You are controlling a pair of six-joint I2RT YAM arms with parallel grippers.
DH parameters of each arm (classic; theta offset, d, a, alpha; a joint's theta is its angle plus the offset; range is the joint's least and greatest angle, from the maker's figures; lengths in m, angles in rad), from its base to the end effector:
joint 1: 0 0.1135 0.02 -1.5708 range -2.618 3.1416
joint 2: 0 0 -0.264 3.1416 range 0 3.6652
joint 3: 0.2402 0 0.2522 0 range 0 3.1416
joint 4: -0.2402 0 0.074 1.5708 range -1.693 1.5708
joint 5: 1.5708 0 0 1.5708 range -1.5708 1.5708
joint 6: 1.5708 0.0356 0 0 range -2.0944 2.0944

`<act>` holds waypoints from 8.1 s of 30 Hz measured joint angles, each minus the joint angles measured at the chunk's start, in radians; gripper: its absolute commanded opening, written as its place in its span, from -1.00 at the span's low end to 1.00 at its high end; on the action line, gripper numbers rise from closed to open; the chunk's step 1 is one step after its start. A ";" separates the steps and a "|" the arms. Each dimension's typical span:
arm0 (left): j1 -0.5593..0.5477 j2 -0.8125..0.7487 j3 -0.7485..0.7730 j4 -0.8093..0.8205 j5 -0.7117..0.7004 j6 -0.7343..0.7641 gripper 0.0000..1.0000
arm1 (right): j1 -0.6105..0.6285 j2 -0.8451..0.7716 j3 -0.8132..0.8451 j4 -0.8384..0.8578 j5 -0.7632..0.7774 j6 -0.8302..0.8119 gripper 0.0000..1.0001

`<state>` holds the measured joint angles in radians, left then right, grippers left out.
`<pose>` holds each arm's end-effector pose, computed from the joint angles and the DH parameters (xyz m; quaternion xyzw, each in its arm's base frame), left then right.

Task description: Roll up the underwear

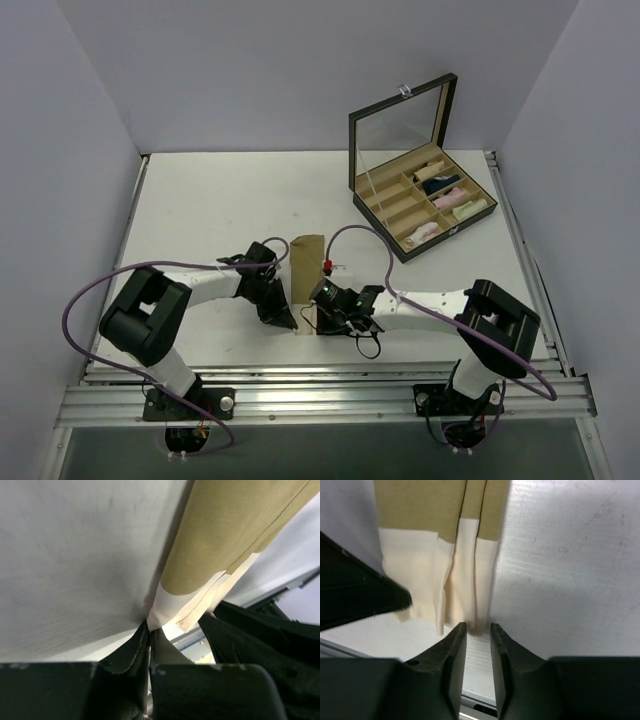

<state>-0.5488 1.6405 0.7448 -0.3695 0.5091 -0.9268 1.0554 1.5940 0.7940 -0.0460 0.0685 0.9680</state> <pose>0.2212 -0.1556 0.1229 0.1421 -0.9467 0.2832 0.0584 0.1561 0.2706 0.1615 -0.0287 0.9341 0.2834 0.2151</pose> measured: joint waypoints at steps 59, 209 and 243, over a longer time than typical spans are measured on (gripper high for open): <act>0.309 0.206 0.222 -0.371 0.285 0.106 -0.53 | 0.208 0.250 0.188 0.282 0.235 -0.977 -1.00; 0.393 0.281 0.313 0.173 0.055 0.166 -0.28 | -0.408 0.718 0.916 -0.118 -0.776 -0.710 -0.58; 0.365 0.350 0.413 0.115 0.076 0.163 -0.28 | -0.327 0.589 0.772 -0.062 -0.498 -0.737 -0.66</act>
<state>-0.1837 1.9903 1.1580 -0.2546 0.5850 -0.7643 0.7288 2.1830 1.5658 -0.1078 -0.4294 0.2314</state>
